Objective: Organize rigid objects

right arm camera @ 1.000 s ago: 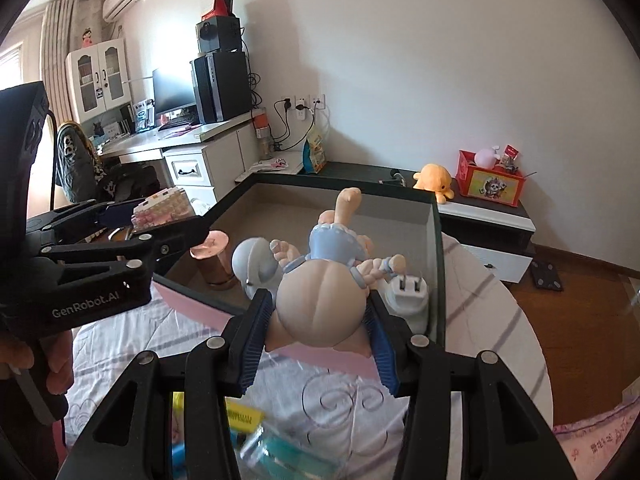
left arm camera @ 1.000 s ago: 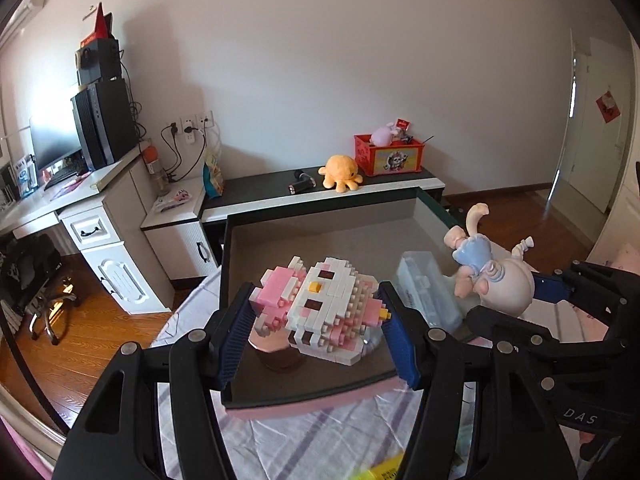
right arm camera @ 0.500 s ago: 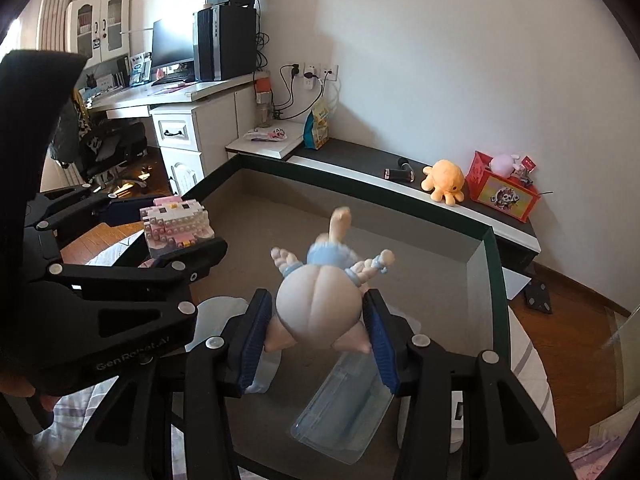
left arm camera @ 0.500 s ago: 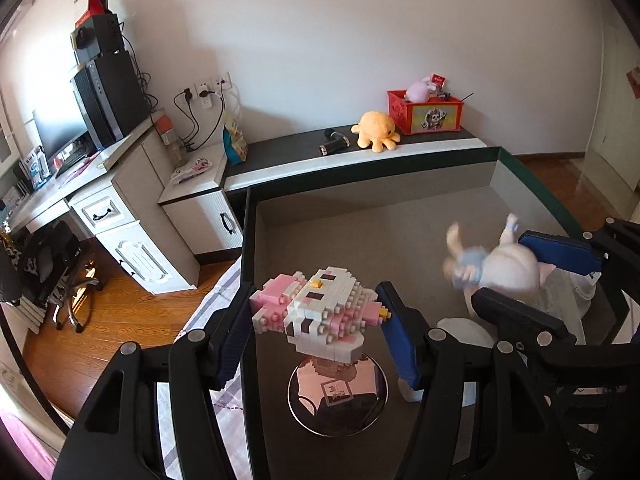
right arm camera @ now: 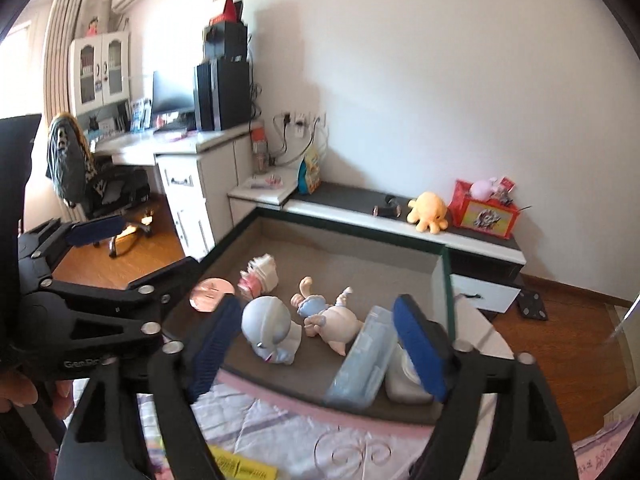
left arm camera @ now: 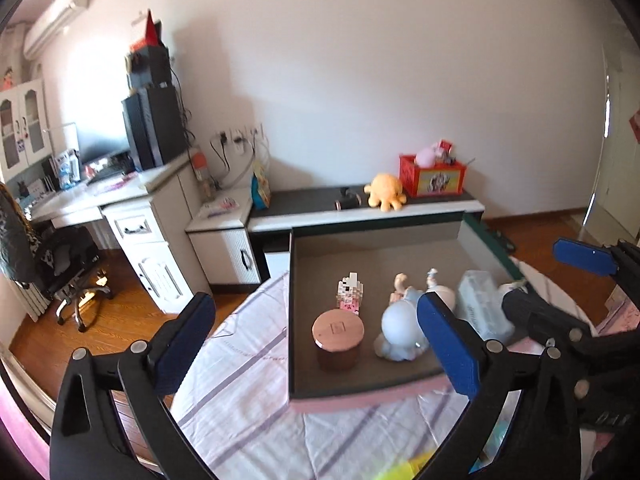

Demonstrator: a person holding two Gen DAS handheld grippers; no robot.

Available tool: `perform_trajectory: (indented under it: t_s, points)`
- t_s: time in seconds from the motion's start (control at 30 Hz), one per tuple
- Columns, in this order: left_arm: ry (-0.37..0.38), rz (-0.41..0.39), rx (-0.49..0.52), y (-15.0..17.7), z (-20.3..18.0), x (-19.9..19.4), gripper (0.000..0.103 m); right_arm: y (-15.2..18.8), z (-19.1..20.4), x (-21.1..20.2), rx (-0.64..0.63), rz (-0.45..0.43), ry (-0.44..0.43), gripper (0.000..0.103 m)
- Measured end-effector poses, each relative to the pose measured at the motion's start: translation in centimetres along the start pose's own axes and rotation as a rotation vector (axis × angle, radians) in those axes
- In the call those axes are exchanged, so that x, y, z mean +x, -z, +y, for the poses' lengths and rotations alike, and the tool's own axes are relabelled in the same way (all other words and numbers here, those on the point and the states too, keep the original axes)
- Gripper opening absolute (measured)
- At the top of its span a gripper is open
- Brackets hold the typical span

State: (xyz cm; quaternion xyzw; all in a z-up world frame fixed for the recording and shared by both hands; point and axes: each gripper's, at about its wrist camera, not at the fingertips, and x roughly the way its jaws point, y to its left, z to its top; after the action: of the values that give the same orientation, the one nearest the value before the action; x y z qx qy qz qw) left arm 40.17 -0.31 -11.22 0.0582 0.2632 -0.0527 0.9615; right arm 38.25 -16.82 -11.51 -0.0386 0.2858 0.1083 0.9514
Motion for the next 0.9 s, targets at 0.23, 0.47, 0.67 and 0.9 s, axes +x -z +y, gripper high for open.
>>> perform_trajectory:
  t_s: [0.23, 0.47, 0.67, 0.9]
  points:
    - [0.019, -0.097, -0.045, 2.7, 0.0, -10.9, 0.103, 2.8, 2.3, -10.5, 0.049, -0.132, 0.035, 0.084]
    - [-0.011, -0.195, -0.058, 6.0, -0.7, -20.1, 0.103, 6.1, 4.4, -19.0, 0.077, -0.232, 0.046, 0.086]
    - [-0.055, -0.256, -0.061, 8.1, -1.0, -25.2, 0.103, 8.8, 5.8, -23.9, 0.092, -0.285, 0.069, 0.090]
    - [-0.042, -0.289, -0.091, 9.4, -0.9, -28.5, 0.103, 9.8, 6.8, -27.2, 0.072, -0.319, 0.109, 0.091]
